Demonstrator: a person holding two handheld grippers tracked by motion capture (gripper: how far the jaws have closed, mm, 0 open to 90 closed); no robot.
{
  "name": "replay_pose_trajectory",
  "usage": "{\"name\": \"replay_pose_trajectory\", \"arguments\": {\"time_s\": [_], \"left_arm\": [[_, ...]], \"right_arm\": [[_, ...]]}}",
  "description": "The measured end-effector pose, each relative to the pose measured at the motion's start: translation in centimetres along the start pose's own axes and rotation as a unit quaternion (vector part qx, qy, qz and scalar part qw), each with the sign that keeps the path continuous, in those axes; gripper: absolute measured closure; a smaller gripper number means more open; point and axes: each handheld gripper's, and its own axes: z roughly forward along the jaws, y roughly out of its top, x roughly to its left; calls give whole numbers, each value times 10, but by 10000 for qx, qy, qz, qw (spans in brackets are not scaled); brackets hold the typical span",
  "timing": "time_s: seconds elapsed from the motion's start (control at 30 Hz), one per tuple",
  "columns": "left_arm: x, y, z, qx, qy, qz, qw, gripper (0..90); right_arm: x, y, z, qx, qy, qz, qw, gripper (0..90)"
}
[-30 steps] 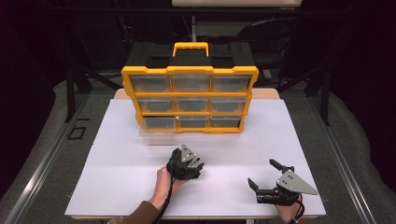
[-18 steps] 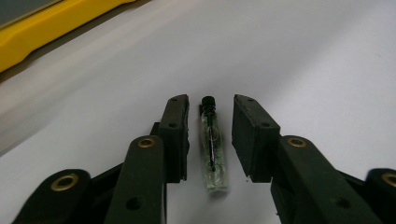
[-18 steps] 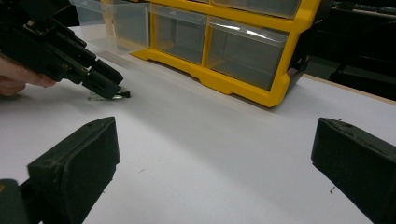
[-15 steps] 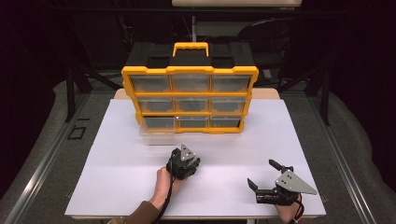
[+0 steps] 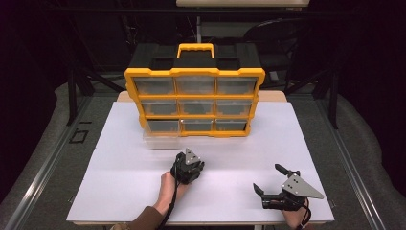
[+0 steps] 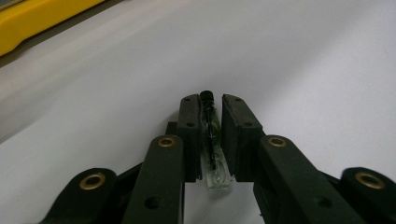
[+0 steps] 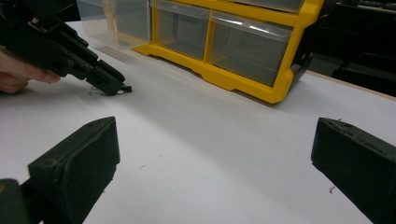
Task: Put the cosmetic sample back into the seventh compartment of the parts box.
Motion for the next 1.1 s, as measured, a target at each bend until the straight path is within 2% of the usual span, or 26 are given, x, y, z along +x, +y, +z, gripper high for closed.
{"name": "replay_pose_trajectory", "arguments": {"time_s": [0.33, 0.77, 1.1], "left_arm": [[3, -1, -1, -38, -86, -94, 9999, 807], [7, 0, -19, -277, -163, -172, 9993, 806], [17, -4, -30, -422, -181, -225, 9987, 806]], "right_arm": [[0, 0, 0, -2, 12, -22, 10000, 7], [0, 0, 0, 13, 5, 7, 10000, 7], [-2, -1, 1, 26, -19, -18, 10000, 8]]}}
